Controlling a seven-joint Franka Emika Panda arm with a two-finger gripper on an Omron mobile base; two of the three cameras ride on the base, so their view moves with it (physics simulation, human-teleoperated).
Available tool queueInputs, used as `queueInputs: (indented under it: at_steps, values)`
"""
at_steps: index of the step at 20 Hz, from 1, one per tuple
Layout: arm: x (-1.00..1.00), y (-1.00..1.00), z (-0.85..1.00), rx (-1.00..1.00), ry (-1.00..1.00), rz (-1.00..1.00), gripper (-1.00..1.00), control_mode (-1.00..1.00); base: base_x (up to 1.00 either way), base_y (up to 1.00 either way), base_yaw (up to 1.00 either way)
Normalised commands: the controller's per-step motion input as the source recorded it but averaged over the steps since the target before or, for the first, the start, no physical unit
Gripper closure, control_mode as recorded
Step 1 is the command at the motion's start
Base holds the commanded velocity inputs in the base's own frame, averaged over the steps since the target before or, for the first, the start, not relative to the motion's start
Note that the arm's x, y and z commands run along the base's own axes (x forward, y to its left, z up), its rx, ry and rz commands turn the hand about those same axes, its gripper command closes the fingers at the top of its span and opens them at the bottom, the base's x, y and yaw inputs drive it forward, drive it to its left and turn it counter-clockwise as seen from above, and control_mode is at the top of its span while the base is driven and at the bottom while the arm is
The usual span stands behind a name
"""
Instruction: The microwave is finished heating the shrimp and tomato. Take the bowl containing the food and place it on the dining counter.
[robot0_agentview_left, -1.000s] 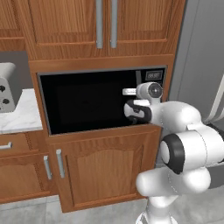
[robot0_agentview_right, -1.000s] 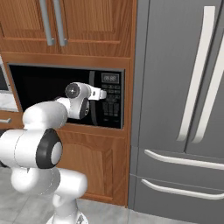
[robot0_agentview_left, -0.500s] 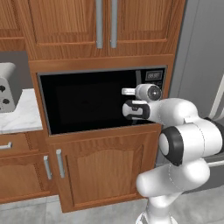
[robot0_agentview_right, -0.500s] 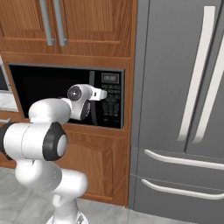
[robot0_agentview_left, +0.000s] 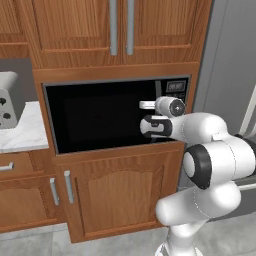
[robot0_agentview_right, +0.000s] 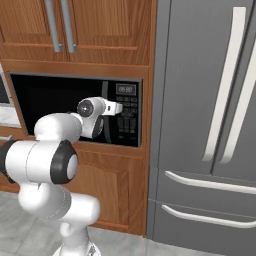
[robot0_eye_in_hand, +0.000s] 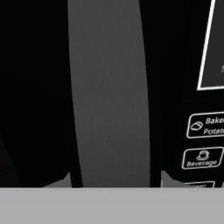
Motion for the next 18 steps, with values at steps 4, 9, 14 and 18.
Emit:
queueInputs:
  at_steps: [4, 9, 14, 18]
  values:
    - [0.0, 0.0, 0.0, 0.0, 0.0, 0.0, 1.0, -1.0, 0.0, 0.0, 0.0]
    - [-0.19, 0.0, 0.01, 0.0, 0.0, 0.0, 1.0, -1.0, 0.0, 0.0, 0.0]
    - [-0.52, 0.01, 0.17, 0.0, 0.0, 0.01, 1.0, -1.0, 0.0, 0.0, 0.0]
    - [-0.73, 0.22, 0.35, 0.0, 0.0, 0.01, 1.0, -1.0, 0.0, 0.0, 0.0]
